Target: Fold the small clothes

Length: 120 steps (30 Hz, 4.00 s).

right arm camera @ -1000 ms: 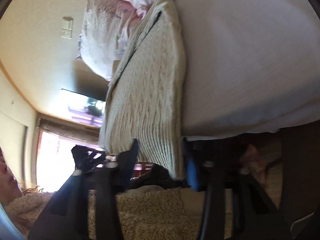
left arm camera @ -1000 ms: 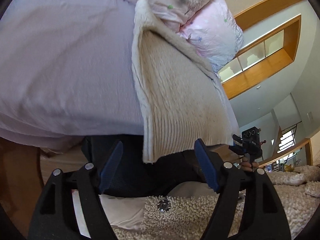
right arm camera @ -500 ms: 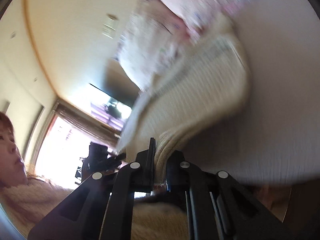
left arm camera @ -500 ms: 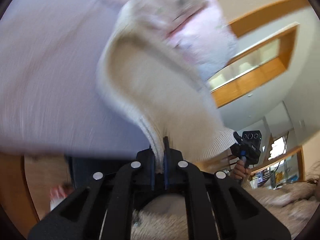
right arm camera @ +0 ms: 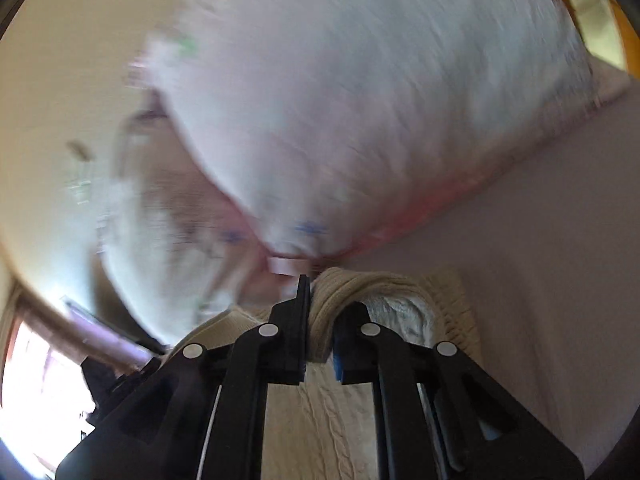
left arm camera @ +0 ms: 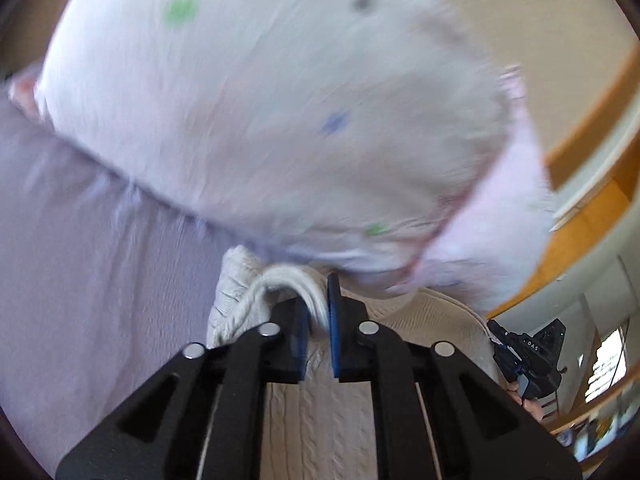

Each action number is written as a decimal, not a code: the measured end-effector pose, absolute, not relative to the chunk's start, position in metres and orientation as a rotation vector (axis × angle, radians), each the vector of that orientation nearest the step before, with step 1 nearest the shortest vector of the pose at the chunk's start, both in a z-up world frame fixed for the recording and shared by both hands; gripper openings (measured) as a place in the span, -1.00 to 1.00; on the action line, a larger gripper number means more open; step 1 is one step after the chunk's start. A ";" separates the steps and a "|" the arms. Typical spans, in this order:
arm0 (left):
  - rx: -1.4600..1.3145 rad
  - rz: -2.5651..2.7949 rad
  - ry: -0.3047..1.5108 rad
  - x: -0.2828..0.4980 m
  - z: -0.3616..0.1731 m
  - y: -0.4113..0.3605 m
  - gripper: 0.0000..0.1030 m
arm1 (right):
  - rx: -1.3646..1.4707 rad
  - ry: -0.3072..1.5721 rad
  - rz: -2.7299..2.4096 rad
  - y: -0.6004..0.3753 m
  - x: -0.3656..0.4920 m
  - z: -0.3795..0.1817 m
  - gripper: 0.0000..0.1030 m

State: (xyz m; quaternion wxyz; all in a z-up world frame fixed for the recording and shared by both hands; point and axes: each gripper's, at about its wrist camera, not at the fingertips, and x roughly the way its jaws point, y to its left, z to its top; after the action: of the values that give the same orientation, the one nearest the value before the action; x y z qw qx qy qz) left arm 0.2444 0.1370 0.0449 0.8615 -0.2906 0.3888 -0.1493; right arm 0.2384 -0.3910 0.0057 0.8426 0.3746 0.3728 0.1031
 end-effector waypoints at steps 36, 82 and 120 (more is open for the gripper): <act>-0.952 -1.167 1.078 0.250 0.032 -0.149 -0.21 | 0.741 0.621 0.218 -0.466 0.125 0.022 0.92; -0.102 -0.205 0.781 0.083 0.028 0.010 0.96 | 0.612 0.941 0.427 -0.284 0.218 -0.003 -0.78; 0.052 -0.064 0.941 0.085 -0.020 -0.048 0.97 | -0.020 0.930 0.127 -0.230 0.061 -0.026 0.97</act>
State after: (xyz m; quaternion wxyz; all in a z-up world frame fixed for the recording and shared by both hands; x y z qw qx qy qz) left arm 0.0853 -0.0477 -0.0202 0.8905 0.0251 0.4533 -0.0307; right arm 0.0611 -0.2301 -0.0262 0.8918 -0.0098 0.4481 0.0611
